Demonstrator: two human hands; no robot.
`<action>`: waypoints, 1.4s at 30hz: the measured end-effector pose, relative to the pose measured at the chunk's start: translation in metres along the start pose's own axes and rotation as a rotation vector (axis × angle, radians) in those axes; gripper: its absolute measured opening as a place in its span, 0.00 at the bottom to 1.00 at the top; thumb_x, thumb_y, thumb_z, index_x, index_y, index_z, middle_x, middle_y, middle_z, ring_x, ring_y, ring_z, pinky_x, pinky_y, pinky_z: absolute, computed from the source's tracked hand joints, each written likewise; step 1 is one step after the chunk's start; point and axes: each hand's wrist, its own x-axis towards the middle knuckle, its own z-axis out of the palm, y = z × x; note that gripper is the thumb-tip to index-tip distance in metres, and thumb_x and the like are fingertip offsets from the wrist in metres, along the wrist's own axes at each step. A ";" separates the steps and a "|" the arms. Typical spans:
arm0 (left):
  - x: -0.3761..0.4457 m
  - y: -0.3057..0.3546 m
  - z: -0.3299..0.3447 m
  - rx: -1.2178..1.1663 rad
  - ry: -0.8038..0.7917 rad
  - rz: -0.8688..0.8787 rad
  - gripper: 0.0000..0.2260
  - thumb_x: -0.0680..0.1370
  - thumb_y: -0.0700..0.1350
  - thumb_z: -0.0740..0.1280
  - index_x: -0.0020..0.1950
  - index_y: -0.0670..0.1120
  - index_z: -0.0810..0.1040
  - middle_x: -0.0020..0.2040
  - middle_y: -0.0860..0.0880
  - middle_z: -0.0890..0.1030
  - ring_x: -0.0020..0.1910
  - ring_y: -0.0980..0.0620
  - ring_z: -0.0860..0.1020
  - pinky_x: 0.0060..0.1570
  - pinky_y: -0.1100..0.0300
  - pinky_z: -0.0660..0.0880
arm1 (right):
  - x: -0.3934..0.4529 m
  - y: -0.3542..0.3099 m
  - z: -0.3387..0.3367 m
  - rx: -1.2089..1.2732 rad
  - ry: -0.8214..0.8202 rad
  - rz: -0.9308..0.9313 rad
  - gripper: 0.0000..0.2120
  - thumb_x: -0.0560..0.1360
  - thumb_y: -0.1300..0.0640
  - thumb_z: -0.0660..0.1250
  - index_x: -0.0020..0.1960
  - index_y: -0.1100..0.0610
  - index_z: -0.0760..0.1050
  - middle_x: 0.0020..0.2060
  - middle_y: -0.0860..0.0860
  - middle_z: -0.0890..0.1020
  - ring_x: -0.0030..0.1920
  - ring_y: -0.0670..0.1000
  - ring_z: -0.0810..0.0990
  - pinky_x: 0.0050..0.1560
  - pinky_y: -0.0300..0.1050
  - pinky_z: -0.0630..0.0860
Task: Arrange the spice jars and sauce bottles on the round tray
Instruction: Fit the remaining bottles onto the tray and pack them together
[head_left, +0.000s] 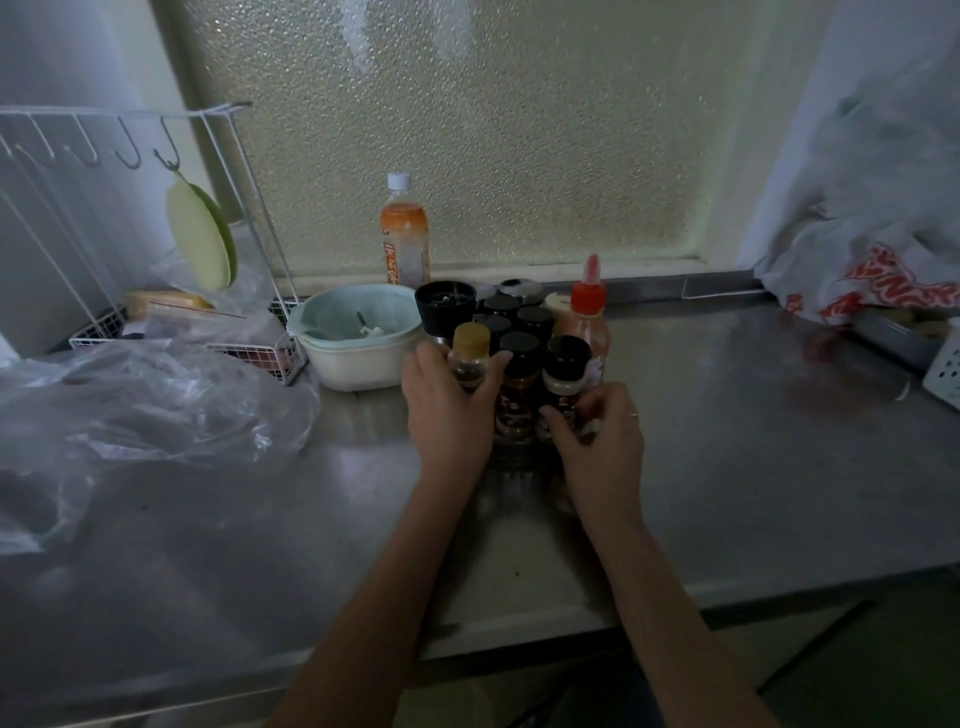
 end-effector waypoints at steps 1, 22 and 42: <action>0.003 0.000 0.002 0.023 -0.009 0.008 0.25 0.70 0.61 0.64 0.51 0.39 0.70 0.49 0.45 0.72 0.51 0.47 0.71 0.45 0.57 0.67 | 0.000 0.000 0.000 0.008 0.001 0.005 0.14 0.71 0.57 0.72 0.43 0.57 0.66 0.40 0.52 0.74 0.40 0.50 0.71 0.37 0.30 0.66; 0.002 -0.031 0.000 0.119 -0.191 0.104 0.33 0.61 0.52 0.80 0.58 0.40 0.70 0.54 0.43 0.74 0.56 0.47 0.70 0.54 0.57 0.66 | 0.009 0.006 0.005 0.044 -0.113 0.045 0.06 0.70 0.61 0.71 0.40 0.58 0.73 0.32 0.46 0.75 0.34 0.43 0.73 0.34 0.28 0.66; 0.000 -0.032 -0.013 -0.006 -0.275 0.067 0.34 0.63 0.44 0.80 0.63 0.44 0.67 0.55 0.54 0.65 0.61 0.52 0.66 0.62 0.57 0.66 | -0.001 0.007 0.001 -0.163 -0.167 -0.172 0.04 0.73 0.53 0.65 0.41 0.52 0.72 0.38 0.46 0.77 0.41 0.50 0.76 0.42 0.54 0.75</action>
